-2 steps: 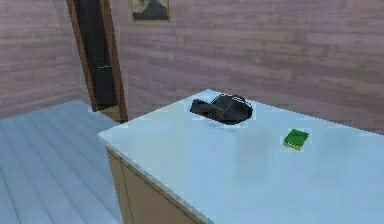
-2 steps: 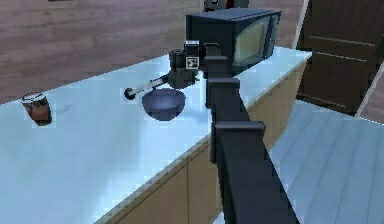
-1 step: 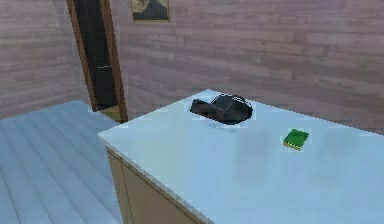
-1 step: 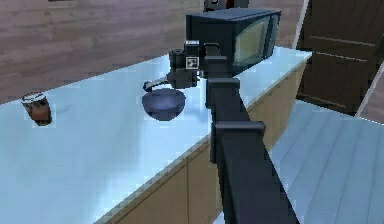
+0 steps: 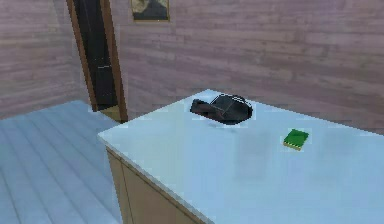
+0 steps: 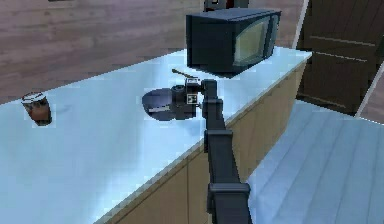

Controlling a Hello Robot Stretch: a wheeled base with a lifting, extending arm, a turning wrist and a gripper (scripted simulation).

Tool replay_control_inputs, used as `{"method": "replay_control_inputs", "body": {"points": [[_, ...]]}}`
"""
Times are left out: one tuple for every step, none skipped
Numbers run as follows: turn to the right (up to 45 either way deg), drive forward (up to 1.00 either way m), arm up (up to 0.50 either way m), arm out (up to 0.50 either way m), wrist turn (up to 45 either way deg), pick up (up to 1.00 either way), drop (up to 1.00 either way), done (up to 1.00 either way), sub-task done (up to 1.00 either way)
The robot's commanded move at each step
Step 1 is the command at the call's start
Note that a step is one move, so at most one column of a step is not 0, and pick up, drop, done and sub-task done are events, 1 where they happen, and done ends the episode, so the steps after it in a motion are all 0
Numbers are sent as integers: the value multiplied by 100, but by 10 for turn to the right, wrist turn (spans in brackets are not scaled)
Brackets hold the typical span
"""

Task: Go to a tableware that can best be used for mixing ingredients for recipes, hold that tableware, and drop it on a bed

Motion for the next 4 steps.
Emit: {"method": "replay_control_inputs", "body": {"points": [[0, 0, 0, 0, 0, 100, 0, 0, 0], [0, 0, 10, 0, 0, 0, 0, 0, 0], [0, 0, 0, 0, -450, 0, 0, 0, 0], [0, 0, 0, 0, -450, 0, 0, 0, 0]]}}
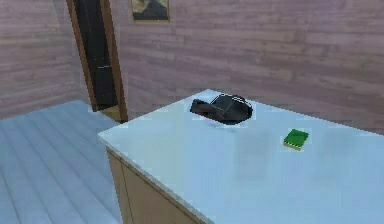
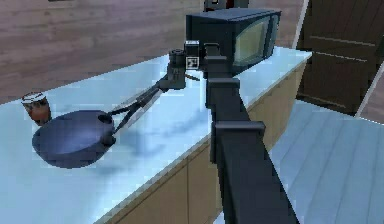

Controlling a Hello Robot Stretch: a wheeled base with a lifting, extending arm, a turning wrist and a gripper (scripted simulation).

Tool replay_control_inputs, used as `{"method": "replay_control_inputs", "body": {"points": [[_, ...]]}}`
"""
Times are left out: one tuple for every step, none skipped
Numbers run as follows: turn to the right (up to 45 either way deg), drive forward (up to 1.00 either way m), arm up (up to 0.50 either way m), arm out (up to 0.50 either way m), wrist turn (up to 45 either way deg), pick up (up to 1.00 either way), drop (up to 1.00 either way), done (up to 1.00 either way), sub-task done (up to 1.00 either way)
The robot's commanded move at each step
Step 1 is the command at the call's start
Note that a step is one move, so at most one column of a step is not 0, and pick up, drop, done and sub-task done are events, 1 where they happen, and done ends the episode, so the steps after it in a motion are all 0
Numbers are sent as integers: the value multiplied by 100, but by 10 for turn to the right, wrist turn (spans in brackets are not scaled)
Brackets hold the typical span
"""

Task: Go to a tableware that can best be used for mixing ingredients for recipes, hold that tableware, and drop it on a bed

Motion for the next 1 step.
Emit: {"method": "replay_control_inputs", "body": {"points": [[0, 0, 0, 0, -150, 0, 0, 0, 0]]}}
